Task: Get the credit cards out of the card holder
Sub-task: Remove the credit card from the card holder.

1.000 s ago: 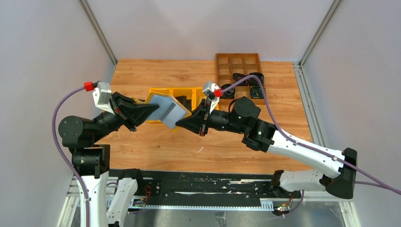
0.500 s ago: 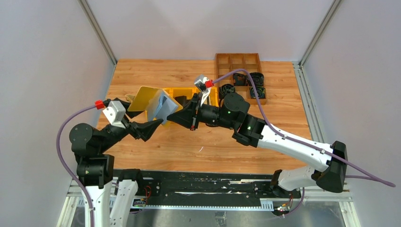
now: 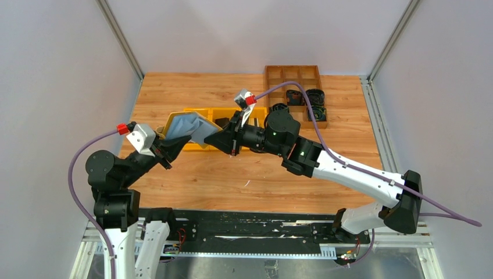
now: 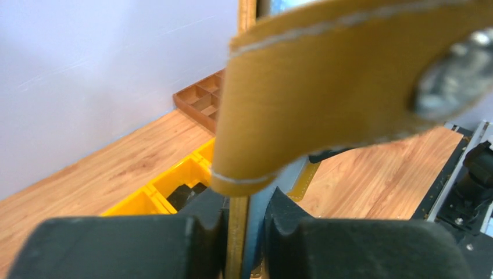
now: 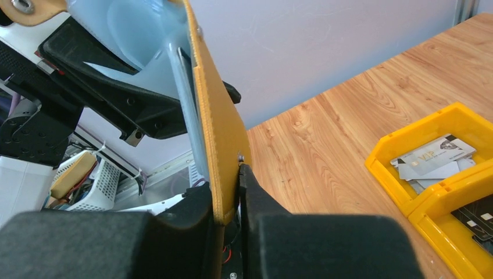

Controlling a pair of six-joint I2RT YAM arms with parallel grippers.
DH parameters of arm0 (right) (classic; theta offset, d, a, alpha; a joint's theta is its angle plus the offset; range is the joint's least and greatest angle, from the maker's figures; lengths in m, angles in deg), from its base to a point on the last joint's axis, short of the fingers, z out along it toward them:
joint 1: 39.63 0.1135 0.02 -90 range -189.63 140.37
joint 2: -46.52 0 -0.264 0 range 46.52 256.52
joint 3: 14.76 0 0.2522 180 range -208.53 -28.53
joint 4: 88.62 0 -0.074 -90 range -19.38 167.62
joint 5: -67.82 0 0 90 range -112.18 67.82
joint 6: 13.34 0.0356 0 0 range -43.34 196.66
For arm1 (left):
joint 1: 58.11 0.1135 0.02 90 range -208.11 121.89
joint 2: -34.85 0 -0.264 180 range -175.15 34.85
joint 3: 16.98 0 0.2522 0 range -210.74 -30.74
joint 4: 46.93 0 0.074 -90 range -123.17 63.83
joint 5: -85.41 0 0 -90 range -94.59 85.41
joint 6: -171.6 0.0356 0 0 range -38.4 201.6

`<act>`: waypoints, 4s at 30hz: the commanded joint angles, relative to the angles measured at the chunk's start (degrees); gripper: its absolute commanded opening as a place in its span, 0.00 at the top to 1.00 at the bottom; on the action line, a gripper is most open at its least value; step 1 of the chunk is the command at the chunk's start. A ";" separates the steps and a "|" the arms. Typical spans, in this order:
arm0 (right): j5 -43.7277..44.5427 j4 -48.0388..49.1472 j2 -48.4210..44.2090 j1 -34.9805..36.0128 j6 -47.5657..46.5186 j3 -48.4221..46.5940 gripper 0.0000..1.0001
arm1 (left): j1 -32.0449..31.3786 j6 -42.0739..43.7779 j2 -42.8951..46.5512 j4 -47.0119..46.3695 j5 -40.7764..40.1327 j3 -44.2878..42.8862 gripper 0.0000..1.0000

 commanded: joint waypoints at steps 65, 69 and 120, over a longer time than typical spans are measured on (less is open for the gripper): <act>-16.64 20.35 -12.90 -2.22 3.71 12.66 1.00 | -0.34 -52.60 -9.04 -23.56 24.07 -6.83 1.00; -18.95 22.75 -11.94 -2.30 4.86 12.90 1.00 | -0.69 -53.40 -9.04 -23.54 24.23 -7.57 1.00; 13.43 -20.33 -0.97 10.72 -10.38 -12.09 1.00 | -1.72 7.99 2.33 4.74 -3.01 -3.49 0.10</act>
